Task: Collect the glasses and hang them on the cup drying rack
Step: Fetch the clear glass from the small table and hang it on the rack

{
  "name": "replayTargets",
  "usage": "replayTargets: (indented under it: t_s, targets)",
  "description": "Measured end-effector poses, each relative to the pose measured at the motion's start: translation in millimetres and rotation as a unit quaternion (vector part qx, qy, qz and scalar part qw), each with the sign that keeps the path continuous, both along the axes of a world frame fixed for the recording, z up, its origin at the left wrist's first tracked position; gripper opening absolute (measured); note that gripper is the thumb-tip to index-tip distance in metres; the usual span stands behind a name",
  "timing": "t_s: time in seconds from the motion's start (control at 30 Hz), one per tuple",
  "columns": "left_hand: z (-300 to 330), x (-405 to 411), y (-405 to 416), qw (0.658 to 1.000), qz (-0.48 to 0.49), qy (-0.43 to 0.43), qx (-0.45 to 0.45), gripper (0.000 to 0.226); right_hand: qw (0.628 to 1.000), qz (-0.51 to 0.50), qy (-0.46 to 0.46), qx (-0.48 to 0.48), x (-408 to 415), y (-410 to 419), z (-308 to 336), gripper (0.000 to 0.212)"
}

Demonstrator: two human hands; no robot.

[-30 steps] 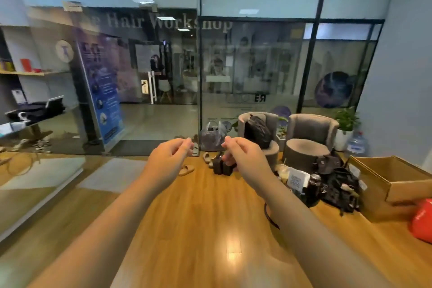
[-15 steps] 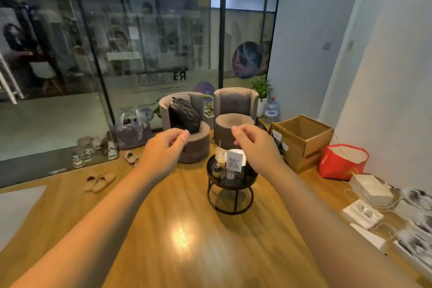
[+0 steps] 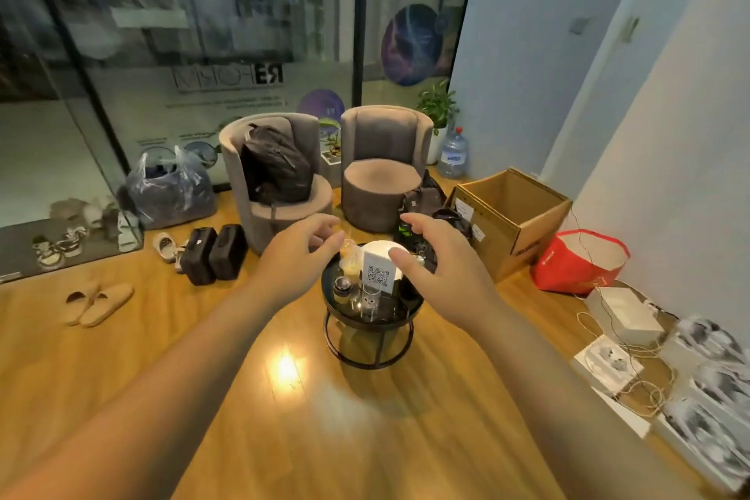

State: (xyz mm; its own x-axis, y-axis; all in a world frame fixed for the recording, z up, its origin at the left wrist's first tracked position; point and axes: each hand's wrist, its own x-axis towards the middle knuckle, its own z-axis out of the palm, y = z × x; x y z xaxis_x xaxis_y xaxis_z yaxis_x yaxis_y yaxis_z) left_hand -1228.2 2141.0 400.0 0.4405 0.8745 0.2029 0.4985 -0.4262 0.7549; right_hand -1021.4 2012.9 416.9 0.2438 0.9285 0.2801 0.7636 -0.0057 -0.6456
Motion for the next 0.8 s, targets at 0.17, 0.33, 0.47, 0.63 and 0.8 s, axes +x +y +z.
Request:
replayTargets:
  t_s: [0.17,0.33,0.47,0.63,0.8]
  targets:
    - [-65,49,86,0.998,-0.043,0.029,-0.034,0.044,0.999,-0.005,-0.036,-0.024,28,71,-37,0.060]
    - [-129,87,180,0.992,-0.073,0.061,-0.080,0.052,0.996,-0.035,-0.040,-0.065,54,157,-83,0.062]
    - [-175,118,255,0.985,-0.099,0.080,-0.113,0.057,0.992,-0.048,-0.031,-0.109,79,231,-129,0.064]
    - [-239,160,316,0.977,-0.121,0.082,-0.154,0.058,0.988,-0.070,0.016,-0.138,115,308,-192,0.065]
    - [-305,204,363,0.974,-0.118,0.080,-0.176,0.058,0.985,-0.085,0.044,-0.140,155,368,-261,0.063]
